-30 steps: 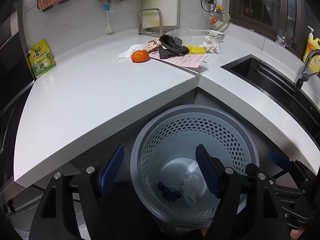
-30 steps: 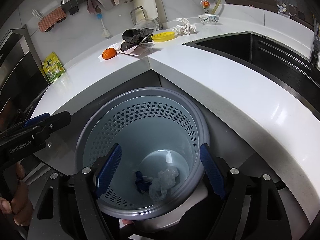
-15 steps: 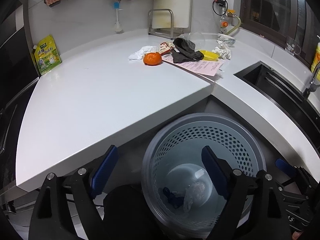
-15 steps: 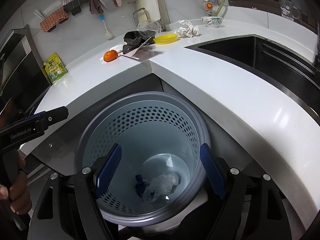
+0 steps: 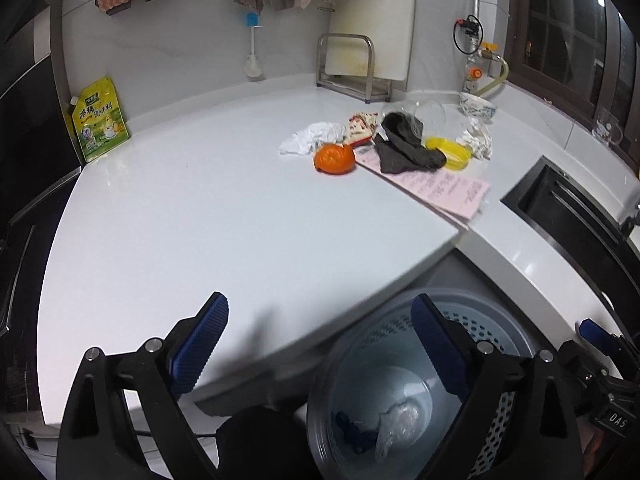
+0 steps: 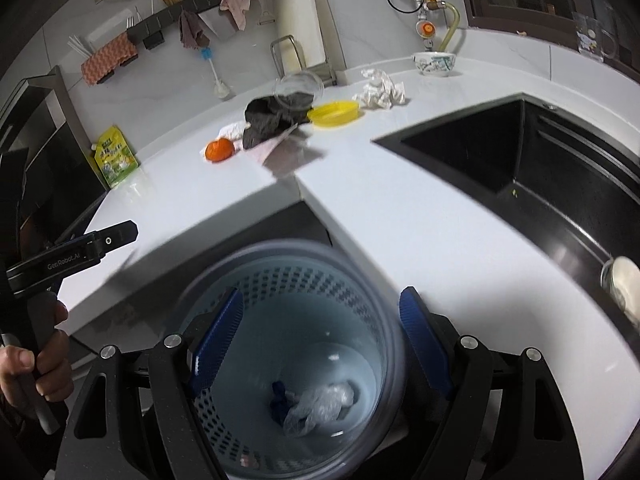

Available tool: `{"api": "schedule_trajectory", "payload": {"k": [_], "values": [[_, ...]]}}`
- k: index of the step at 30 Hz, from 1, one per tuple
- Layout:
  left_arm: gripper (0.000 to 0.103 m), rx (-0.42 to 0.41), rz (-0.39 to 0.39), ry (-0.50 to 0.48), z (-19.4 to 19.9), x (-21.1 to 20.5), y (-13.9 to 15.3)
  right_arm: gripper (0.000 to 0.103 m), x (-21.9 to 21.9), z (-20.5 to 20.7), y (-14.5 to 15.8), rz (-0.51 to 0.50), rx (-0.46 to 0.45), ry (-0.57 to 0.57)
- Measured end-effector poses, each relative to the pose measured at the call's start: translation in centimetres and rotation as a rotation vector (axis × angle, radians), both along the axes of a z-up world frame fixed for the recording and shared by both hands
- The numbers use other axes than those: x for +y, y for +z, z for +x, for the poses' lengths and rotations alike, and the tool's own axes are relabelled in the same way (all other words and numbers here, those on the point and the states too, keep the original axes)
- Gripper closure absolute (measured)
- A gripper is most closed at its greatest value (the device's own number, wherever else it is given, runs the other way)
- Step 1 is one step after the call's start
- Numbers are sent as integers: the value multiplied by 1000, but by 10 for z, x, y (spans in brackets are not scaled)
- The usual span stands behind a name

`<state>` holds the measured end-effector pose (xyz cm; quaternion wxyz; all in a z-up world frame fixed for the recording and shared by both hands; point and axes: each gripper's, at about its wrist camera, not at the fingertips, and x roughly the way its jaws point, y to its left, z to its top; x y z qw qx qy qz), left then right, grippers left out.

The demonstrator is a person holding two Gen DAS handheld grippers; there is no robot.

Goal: Collect trash
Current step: 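Move the right gripper to the crumpled white paper towel while the left gripper approaches the orange peel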

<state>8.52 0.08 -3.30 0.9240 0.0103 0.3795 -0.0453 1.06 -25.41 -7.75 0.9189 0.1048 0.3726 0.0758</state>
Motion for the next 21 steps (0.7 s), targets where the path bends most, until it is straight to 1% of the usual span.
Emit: {"api": "schedule_trajectory", "payload": {"k": [5,11,18,21], "values": [[12,-22,-4,21,28,6,10,26,-16,34,13,14,-4,-6],[12,-30,-12,50,69,8,16,26,-30,76,28,-18,-19,-27],[11,-18,-11,54,119,-2,12,26,-39,128,41,-47,-32,-26],[11,-9,-8,54,134,-7,8,26,-44,159,44,-59,-23,-27]]}}
